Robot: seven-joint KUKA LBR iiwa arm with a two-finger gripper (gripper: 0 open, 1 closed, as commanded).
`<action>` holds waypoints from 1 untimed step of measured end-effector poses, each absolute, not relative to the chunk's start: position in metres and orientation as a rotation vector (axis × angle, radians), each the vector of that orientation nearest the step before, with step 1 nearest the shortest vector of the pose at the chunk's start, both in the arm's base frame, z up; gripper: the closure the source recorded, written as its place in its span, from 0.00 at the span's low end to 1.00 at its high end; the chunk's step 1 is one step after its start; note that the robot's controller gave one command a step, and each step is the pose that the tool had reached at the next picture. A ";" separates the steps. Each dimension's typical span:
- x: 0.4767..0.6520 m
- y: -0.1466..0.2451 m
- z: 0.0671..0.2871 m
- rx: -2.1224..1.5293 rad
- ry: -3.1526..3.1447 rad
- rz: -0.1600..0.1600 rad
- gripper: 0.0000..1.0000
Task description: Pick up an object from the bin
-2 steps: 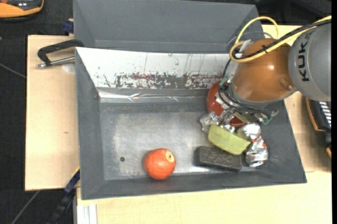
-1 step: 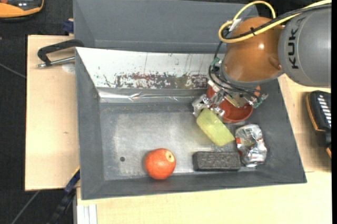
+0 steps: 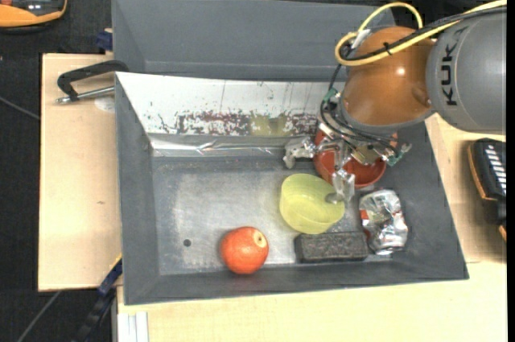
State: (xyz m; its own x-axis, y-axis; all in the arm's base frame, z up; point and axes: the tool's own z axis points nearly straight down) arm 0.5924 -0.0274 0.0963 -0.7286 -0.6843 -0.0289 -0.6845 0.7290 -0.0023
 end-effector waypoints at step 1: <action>0.592 -0.028 0.096 -1.146 2.895 0.013 0.00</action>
Offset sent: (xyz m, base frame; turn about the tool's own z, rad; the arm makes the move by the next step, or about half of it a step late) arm 0.0000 0.0000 0.0000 0.0000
